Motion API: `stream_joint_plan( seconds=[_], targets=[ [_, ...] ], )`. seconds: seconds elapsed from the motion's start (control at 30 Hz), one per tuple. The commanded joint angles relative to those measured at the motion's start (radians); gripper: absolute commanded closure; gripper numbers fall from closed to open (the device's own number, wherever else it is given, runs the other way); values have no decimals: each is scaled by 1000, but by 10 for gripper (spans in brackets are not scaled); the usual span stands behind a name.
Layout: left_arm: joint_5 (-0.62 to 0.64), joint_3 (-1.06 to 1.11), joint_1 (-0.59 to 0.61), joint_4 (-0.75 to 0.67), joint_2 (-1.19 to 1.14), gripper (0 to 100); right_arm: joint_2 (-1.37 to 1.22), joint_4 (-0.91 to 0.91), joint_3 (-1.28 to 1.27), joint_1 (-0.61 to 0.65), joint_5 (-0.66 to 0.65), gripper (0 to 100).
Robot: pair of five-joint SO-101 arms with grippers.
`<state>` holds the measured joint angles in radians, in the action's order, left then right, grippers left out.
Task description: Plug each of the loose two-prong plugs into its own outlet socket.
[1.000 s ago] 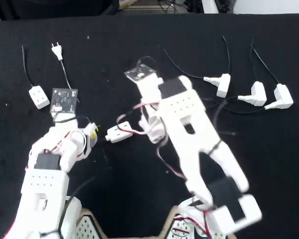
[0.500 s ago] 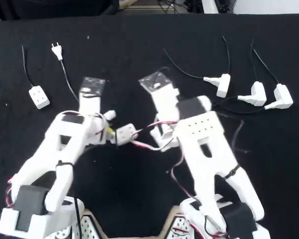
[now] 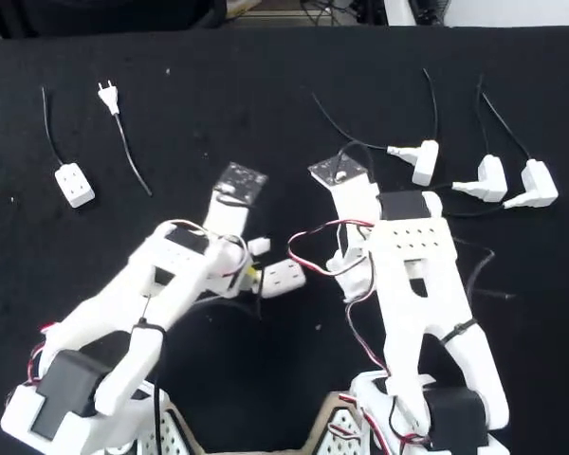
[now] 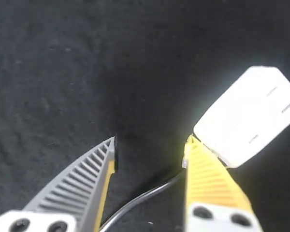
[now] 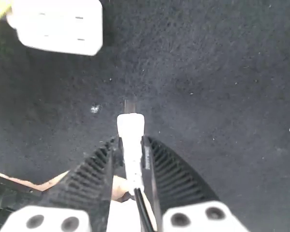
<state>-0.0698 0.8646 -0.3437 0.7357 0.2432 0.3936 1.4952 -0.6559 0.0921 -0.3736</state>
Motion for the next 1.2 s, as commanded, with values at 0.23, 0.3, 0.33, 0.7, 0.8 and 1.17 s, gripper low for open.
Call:
stream_joint_plan(
  seconds=[0.23,0.3,0.33,0.7,0.8,1.17],
  targets=[
    [-9,38,48,173,353,766,28,-14,44,126,17,988],
    [-9,38,127,244,443,766,2,-12,70,173,64,988],
    [-11,39,170,276,485,766,-19,-12,90,193,81,988],
    [-106,479,363,201,832,766,-466,167,515,267,252,988],
    [-106,519,369,199,895,766,-573,239,625,267,273,988],
    [-106,576,367,199,982,766,-654,265,670,275,315,988]
  ],
)
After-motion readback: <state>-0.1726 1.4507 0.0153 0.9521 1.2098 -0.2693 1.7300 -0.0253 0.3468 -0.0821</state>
